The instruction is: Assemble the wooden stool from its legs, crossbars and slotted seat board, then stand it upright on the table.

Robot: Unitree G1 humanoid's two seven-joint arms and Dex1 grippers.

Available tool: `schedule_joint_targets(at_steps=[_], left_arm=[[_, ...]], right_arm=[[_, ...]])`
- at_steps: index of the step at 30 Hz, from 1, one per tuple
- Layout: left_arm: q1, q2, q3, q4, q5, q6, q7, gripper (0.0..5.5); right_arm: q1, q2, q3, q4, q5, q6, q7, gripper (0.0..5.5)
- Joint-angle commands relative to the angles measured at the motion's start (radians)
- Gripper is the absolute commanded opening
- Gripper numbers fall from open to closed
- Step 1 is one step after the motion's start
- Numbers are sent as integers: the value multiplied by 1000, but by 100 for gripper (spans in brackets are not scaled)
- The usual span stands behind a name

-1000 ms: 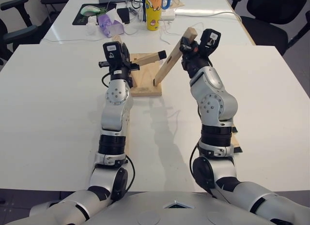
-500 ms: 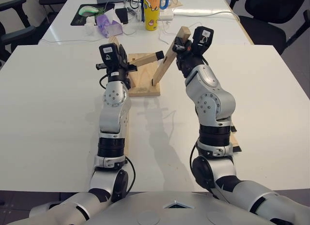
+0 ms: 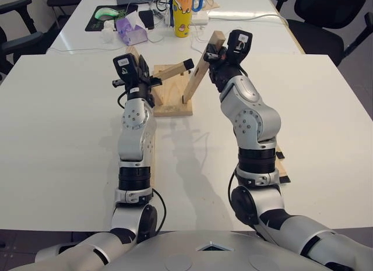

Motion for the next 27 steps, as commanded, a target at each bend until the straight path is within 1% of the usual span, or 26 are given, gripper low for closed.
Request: schedule_joint_targets(at_steps=[1, 4, 7, 9, 12, 17, 22, 27], left_arm=[[67, -37, 1, 59, -45, 66, -17, 104], [74, -40, 3, 53, -49, 69, -16, 104], [79, -45, 16, 43, -60, 70, -11, 104], [85, -58, 33, 34, -85, 57, -11, 104], [97, -91, 90, 31, -162, 45, -15, 104], [133, -138, 202, 51, -335, 61, -25, 107], [148, -142, 196, 50, -365, 71, -27, 107], [136, -135, 167, 20, -361, 81, -25, 107]], right_arm=[[88, 91, 17, 192, 67, 222, 35, 103], [95, 109, -13, 213, 87, 246, 26, 103], [78, 112, 2, 210, 95, 254, 42, 103], [49, 109, 23, 222, 81, 224, 52, 103], [28, 110, 59, 240, 62, 199, 69, 103], [29, 119, 85, 263, 63, 189, 76, 103], [12, 129, 118, 271, 56, 169, 75, 103], [29, 120, 169, 330, 24, 165, 83, 103]])
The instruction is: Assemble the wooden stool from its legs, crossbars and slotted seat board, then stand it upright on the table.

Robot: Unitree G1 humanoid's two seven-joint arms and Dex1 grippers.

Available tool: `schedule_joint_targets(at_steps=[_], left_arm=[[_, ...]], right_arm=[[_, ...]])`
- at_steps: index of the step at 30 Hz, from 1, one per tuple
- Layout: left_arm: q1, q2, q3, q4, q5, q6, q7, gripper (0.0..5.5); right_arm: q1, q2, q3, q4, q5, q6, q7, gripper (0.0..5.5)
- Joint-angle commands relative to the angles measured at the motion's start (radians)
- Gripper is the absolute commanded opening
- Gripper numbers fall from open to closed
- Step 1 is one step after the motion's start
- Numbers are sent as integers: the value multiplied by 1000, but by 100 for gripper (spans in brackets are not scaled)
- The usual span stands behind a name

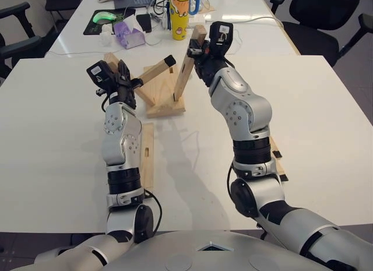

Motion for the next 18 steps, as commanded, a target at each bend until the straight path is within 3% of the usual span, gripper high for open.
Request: schedule_joint_targets(at_steps=[1, 8, 18], left_arm=[[96, -156, -5, 32, -148, 92, -2, 107], [77, -151, -36, -7, -134, 106, 5, 107], [47, -155, -45, -19, -136, 115, 19, 107]], right_arm=[[124, 132, 79, 236, 24, 165, 45, 103], [73, 136, 78, 358, 11, 68, 69, 103], [75, 167, 144, 332, 46, 88, 150, 103]])
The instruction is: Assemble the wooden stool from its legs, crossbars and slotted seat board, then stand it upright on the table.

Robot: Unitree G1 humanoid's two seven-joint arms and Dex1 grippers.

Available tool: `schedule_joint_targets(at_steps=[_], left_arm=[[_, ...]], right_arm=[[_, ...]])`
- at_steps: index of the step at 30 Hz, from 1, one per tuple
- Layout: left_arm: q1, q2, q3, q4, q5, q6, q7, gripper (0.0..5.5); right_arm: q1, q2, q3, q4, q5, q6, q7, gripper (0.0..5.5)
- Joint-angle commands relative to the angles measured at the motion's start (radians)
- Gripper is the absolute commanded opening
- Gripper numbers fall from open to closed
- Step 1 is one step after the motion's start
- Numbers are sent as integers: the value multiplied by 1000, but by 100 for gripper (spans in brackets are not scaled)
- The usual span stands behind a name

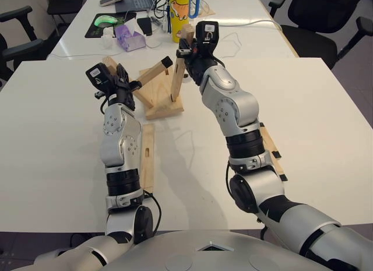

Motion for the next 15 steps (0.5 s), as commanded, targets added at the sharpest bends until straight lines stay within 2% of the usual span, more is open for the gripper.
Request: schedule_joint_targets(at_steps=[1, 6, 11, 13, 15], left_arm=[[38, -157, -30, 22, -147, 64, -25, 107], [31, -157, -32, 19, -152, 64, -19, 107], [23, -158, -34, 20, -156, 66, -20, 107], [21, -160, -36, 18, -157, 68, -20, 107], [19, -161, -38, 16, -157, 68, -20, 107]], right_arm=[[139, 171, 89, 171, 70, 212, 96, 103], [145, 187, 49, 190, 95, 233, 79, 103], [122, 264, -117, 254, 206, 203, 31, 103], [113, 276, -139, 257, 218, 170, 22, 103], [104, 270, -111, 256, 189, 146, 28, 103]])
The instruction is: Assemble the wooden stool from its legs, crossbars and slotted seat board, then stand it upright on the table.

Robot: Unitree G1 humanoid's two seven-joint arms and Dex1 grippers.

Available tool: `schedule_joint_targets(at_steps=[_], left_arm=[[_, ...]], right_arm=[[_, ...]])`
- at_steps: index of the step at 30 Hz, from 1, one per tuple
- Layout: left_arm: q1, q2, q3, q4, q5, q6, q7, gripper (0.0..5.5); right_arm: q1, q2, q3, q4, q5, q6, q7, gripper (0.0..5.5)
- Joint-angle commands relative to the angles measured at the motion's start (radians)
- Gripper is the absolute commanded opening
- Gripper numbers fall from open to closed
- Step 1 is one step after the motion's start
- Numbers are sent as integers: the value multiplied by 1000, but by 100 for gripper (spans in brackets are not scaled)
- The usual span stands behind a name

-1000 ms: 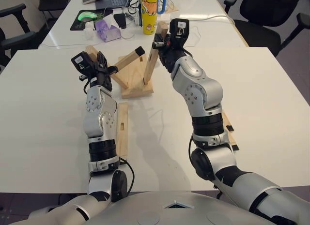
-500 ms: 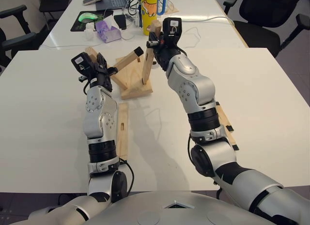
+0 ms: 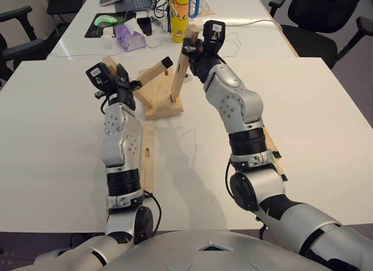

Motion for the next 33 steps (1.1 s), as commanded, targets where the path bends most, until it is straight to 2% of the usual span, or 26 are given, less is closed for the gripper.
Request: schedule_joint_targets(at_steps=[1, 3, 11, 16, 24, 33], left_arm=[[21, -160, -24, 24, -163, 64, -36, 107], [20, -161, -25, 19, -162, 66, -35, 107], [-8, -183, -36, -26, -162, 108, 2, 107], [-61, -191, -23, -18, -172, 120, 27, 109], [-73, -190, -2, -29, -174, 105, 59, 109], [-68, -182, -4, -68, -160, 102, 88, 109]], right_arm=[[116, 257, 53, 216, 73, 143, 28, 103], [118, 238, 98, 231, 9, 126, -4, 103], [91, 182, 120, 285, -97, 4, -126, 103], [120, 237, 143, 251, -9, 82, -65, 103], [171, 271, 68, 230, 77, 83, -133, 103], [264, 290, 147, 96, 80, 59, -170, 103]])
